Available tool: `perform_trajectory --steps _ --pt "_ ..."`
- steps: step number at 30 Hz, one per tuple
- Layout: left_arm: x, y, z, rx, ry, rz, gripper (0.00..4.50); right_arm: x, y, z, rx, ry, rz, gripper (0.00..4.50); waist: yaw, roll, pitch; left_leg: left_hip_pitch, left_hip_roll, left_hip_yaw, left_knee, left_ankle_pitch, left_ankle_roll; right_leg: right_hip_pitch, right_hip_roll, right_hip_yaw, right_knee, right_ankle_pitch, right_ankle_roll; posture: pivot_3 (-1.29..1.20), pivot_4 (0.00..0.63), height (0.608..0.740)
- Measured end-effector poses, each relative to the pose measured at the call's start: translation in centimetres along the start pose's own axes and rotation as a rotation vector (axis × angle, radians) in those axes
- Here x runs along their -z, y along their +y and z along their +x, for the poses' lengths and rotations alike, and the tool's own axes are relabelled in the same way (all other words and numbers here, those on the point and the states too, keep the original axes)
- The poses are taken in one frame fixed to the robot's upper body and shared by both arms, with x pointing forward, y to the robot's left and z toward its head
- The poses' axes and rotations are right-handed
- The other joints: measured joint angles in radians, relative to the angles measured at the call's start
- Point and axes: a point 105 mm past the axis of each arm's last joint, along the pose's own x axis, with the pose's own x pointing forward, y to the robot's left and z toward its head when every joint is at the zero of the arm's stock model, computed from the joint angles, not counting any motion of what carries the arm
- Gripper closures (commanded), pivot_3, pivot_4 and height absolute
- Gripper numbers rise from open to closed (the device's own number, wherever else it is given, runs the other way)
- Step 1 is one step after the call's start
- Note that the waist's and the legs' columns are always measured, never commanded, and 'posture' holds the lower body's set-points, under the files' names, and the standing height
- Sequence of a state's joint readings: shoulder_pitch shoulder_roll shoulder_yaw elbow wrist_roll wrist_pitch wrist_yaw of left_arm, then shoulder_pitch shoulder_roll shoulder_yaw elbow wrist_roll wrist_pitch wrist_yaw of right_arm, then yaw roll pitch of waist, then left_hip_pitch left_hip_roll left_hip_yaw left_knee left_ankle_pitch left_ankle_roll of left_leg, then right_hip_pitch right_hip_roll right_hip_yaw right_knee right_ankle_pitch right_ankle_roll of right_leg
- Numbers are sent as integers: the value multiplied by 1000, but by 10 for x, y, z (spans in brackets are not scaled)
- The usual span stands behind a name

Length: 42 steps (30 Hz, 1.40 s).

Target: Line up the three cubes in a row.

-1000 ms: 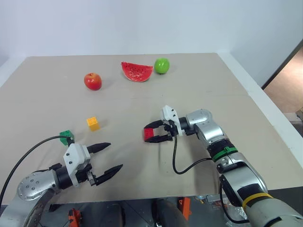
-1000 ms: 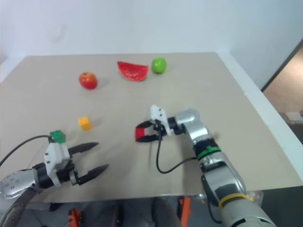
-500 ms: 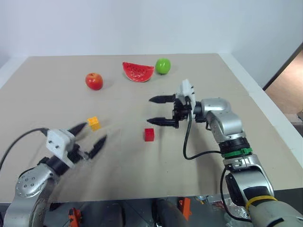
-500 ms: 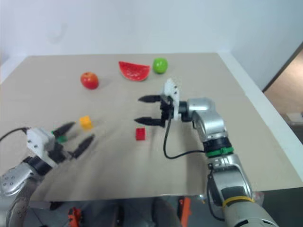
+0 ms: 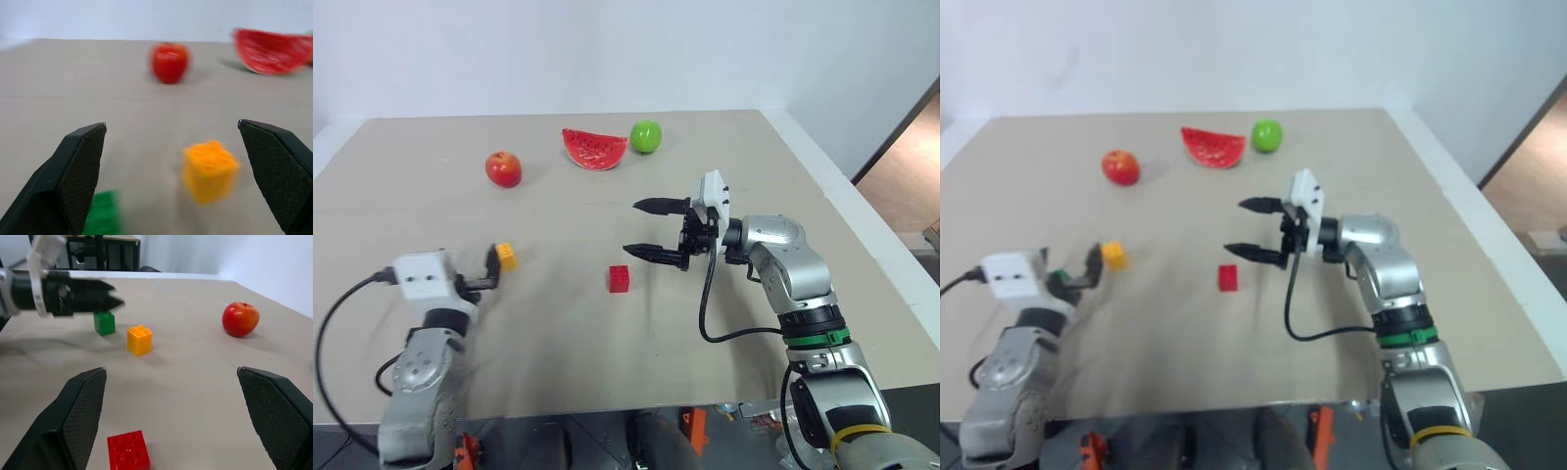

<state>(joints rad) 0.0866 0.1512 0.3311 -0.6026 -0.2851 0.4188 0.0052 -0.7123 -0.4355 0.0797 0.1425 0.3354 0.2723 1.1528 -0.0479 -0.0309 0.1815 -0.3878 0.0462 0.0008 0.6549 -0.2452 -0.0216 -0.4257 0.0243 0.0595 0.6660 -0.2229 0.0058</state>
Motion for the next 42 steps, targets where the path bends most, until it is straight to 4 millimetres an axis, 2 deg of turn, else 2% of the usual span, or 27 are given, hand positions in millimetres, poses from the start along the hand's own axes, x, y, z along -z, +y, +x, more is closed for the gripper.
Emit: perform_trajectory --steps 3,6,14,22,25,32,40,42 --pt "8 13 -13 -45 45 9 0 1 0 0 2 2 0 46 1 0 0 0 0 0 0 0 0 0 0 0 0 0 0 0 150 740" --pt "19 15 -18 -49 98 -1 0 1 0 -1 1 3 2 46 1 0 0 0 -1 0 0 0 0 0 -1 0 0 0 0 0 150 740" --pt "44 17 -11 -29 180 -45 0 3 7 -4 -47 3 14 46 2 0 0 0 -1 0 0 0 0 0 0 -1 0 0 0 0 150 740" --pt "54 22 -3 -37 209 -27 0 -1 21 -4 -133 -8 -17 46 1 0 0 0 -1 1 0 0 -1 0 0 0 0 0 0 0 150 740" --pt "59 24 -1 -47 222 -32 819 -1 22 -4 -134 -7 -34 0 2 0 0 0 -1 0 0 0 -1 0 0 -1 0 0 0 0 150 740" --pt "61 30 1 -65 216 -19 3197 7 25 -8 -131 10 -23 0 2 0 0 0 -1 0 0 0 -1 0 0 0 0 0 0 0 150 740" --pt "60 38 0 -79 210 1 3194 7 24 -7 -125 8 -33 0 2 0 0 0 -1 1 0 0 -1 0 0 0 0 0 0 0 150 740" --pt "56 31 -7 4 211 69 3194 6 24 -8 -123 10 -38 0 0 -1 0 0 0 1 0 0 -1 -1 0 0 -1 0 0 0 150 740"
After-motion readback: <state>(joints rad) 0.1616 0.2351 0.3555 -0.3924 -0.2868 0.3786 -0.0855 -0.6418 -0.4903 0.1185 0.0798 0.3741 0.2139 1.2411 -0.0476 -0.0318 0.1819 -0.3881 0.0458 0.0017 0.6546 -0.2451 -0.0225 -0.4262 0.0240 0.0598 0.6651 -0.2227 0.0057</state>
